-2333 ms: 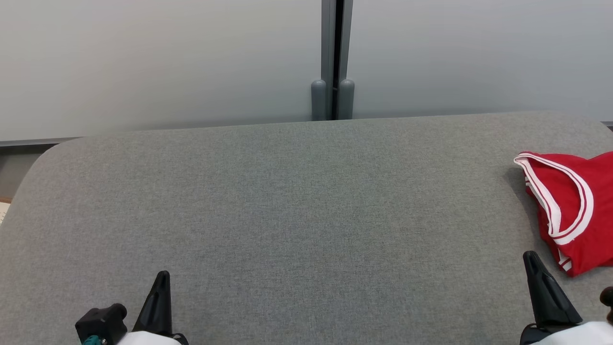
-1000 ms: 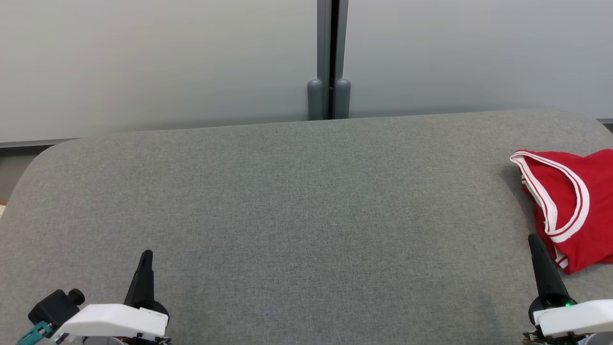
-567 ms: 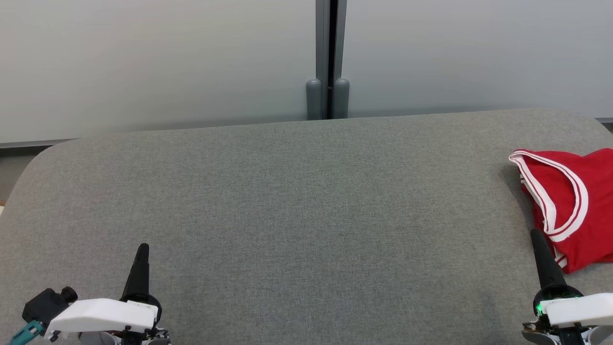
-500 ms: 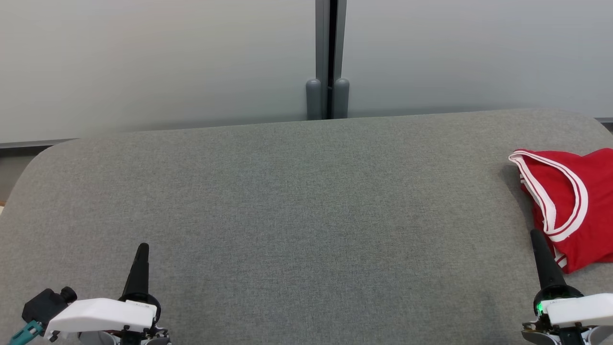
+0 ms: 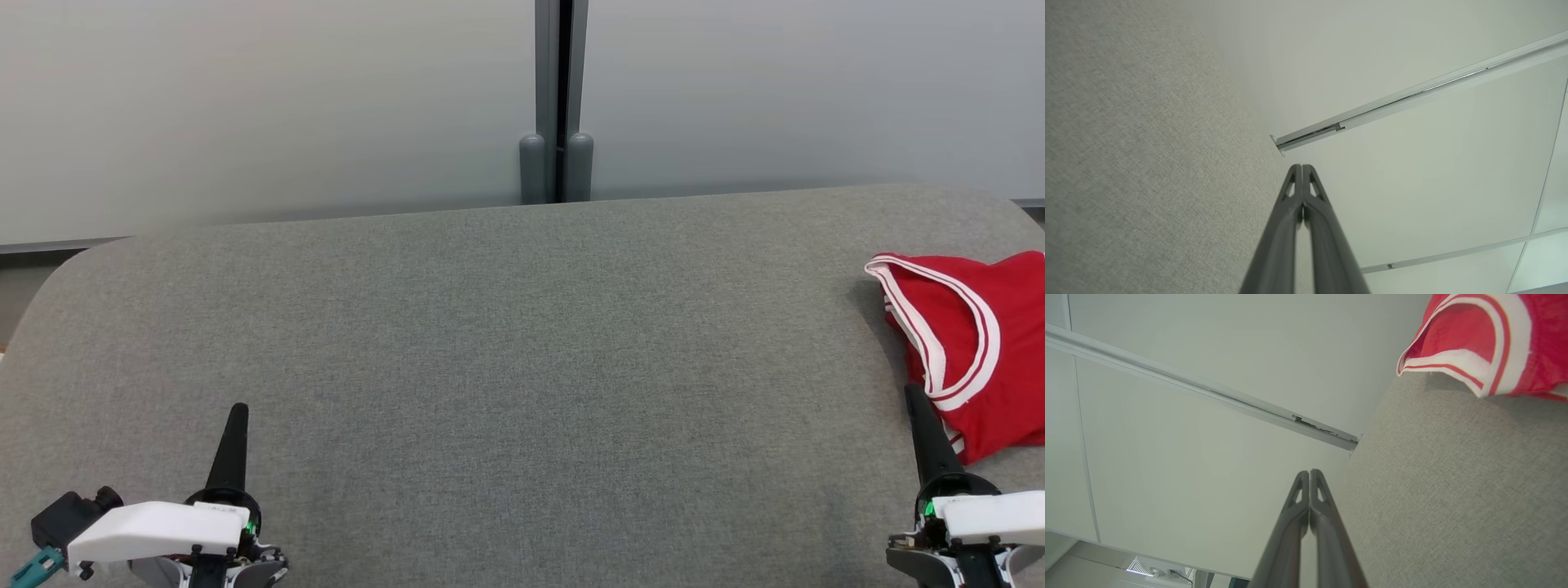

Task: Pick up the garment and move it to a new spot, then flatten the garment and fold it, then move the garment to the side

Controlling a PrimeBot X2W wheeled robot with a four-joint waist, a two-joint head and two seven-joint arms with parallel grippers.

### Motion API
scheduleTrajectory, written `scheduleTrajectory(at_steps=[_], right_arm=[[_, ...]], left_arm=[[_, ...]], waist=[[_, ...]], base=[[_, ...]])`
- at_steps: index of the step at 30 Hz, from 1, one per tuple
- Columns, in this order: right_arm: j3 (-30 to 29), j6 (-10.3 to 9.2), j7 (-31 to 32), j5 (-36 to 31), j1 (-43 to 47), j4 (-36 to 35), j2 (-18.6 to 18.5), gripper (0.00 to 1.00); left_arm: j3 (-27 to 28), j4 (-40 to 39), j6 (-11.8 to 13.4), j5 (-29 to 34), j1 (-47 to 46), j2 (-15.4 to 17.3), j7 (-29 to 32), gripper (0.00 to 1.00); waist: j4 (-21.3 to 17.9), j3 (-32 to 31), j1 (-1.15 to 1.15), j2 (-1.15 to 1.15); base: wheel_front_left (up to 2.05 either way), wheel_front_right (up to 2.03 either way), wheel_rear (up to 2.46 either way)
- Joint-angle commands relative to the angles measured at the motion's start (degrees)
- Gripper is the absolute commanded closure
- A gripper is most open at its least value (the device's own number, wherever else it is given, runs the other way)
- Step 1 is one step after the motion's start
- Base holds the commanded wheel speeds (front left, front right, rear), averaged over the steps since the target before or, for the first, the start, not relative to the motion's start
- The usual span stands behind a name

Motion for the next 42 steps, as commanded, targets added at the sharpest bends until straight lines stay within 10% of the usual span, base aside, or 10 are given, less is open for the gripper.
scheduleTrajectory(at_steps=[1, 42], right_arm=[[-0.3, 0.02, 0.1, 1.3, -1.0, 0.0, -0.2, 1.0], [-1.9, 0.02, 0.9, 18.3, -5.1, 5.7, 1.2, 1.0]], left_arm=[[0.6, -0.3, -0.6, -1.1, -1.7, 0.2, 0.2, 1.0], [5.2, 0.6, -3.8, -17.1, -3.7, -1.8, 4.8, 1.0]], waist=[[0.0, 0.0, 0.0, 0.0], [-0.6, 0.1, 0.0, 0.0]], base=[[0.0, 0.0, 0.0], [0.0, 0.0, 0.0]])
